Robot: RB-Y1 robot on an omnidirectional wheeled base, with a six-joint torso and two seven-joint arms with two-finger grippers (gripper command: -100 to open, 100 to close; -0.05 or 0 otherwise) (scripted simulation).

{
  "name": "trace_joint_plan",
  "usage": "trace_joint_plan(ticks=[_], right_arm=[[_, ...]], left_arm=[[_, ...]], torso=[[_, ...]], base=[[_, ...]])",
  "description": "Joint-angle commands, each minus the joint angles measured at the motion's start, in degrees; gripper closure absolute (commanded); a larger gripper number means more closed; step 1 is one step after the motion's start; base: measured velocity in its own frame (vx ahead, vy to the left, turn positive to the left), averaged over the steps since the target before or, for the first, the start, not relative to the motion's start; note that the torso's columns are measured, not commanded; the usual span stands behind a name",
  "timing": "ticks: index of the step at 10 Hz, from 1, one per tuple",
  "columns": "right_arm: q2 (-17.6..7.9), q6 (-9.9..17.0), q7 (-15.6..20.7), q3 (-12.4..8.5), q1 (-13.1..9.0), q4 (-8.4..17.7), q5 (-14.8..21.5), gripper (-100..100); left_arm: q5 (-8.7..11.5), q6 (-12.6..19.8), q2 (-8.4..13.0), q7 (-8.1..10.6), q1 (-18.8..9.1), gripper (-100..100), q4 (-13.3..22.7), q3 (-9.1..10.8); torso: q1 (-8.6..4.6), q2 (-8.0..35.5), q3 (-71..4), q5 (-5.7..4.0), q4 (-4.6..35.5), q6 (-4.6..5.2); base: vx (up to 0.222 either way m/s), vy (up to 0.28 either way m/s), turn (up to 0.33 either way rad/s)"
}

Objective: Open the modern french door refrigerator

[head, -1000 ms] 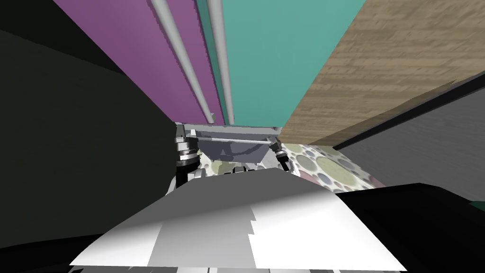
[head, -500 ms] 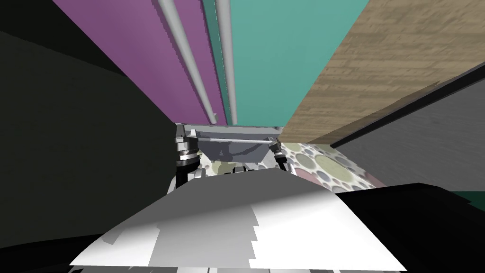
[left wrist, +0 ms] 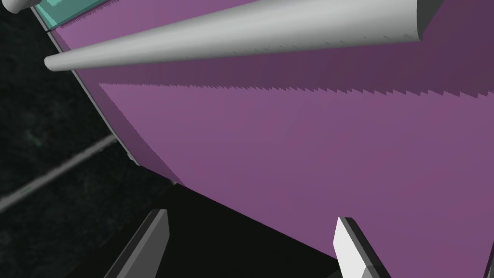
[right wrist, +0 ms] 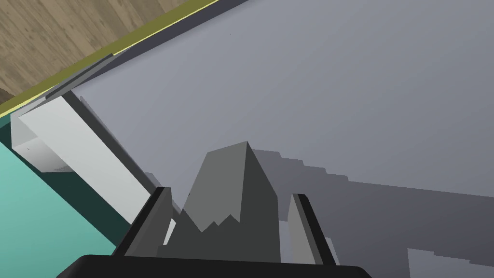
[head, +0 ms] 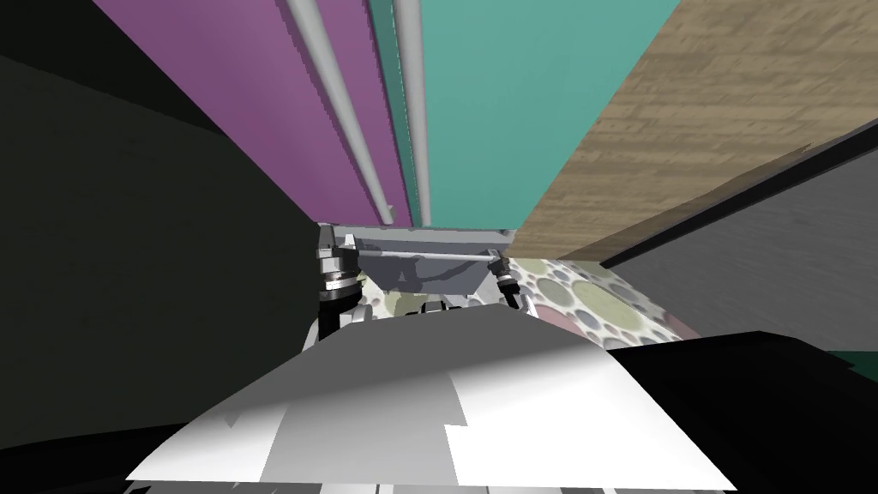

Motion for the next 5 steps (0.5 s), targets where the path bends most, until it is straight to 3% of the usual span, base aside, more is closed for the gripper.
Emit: trace_joint_plan(ticks=[1, 5], right_arm=[[-0.7, 0.4, -0.9, 0.1, 0.0, -0.7, 0.0, 100], [-1.3, 1.2, -2.1, 0.6, 0.3, -1.4, 0.2, 100]], left_arm=[[0.0, 0.0, 0.0, 0.0, 0.0, 0, 0.0, 0.0], [0.0, 0.0, 0.0, 0.0, 0.0, 0, 0.0, -0.01]], torso=[[0.11, 0.2, 0.1, 0.0, 0.0, 0.05], [0.17, 0.3, 0.1, 0.26, 0.3, 0.12]], base=[[-0.161, 0.06, -0.029], [-0.161, 0.044, -0.02]])
